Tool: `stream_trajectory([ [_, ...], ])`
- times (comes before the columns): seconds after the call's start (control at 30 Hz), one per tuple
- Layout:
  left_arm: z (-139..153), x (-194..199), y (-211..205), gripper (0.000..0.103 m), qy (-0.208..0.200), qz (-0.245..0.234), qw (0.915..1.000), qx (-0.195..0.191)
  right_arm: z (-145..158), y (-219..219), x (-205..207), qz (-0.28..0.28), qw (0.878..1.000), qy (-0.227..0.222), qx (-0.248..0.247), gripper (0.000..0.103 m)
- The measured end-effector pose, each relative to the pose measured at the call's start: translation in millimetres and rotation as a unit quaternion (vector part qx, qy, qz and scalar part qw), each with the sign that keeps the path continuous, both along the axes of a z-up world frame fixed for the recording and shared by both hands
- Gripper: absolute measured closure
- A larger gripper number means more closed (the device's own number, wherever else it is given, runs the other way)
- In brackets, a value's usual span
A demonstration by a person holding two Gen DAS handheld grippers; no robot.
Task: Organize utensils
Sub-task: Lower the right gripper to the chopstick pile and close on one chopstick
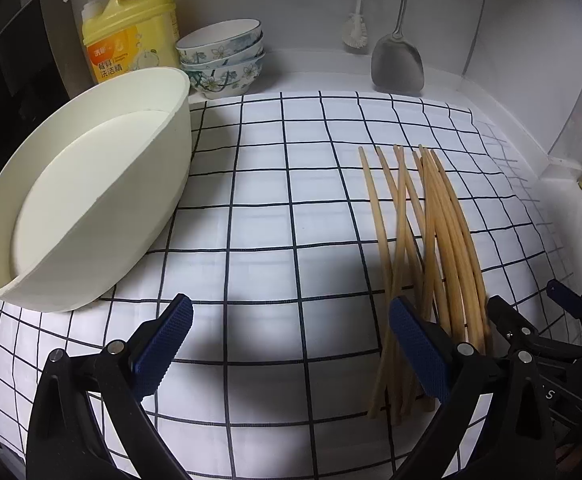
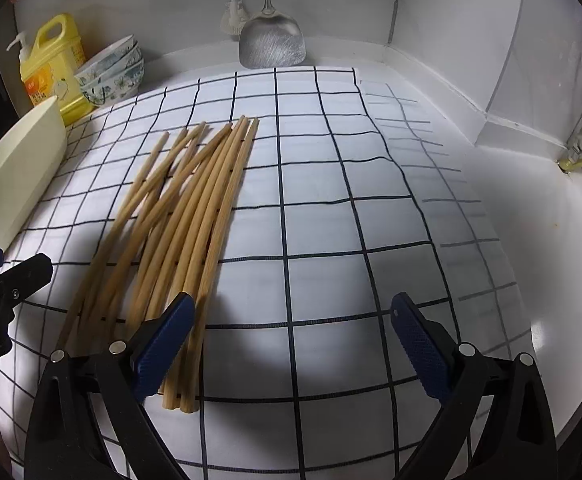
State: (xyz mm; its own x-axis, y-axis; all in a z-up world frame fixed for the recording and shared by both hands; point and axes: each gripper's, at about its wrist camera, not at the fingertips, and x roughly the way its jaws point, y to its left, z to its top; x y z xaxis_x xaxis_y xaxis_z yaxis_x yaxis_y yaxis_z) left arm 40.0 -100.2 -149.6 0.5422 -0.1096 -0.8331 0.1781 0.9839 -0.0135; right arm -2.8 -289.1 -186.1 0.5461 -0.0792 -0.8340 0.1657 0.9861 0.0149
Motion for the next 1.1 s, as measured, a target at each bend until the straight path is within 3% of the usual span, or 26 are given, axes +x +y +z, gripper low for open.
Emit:
stream_trajectory([
  [0.33, -9, 4, -5, 0.006, 0.003, -0.007, 1.0000, 0.005, -5, 10, 3, 0.019, 0.999, 0.009, -0.031, 0.009],
  [0.6, -11, 4, -13, 0.006, 0.002, -0.019, 0.9998, 0.002, -5, -7, 5, 0.003, 0.999, 0.006, -0.034, 0.009],
  [1.1, -30, 20, -33, 0.007, 0.010, -0.030, 0.9990, 0.032, -3, -9, 15, 0.014, 0.999, -0.004, -0.047, 0.009],
])
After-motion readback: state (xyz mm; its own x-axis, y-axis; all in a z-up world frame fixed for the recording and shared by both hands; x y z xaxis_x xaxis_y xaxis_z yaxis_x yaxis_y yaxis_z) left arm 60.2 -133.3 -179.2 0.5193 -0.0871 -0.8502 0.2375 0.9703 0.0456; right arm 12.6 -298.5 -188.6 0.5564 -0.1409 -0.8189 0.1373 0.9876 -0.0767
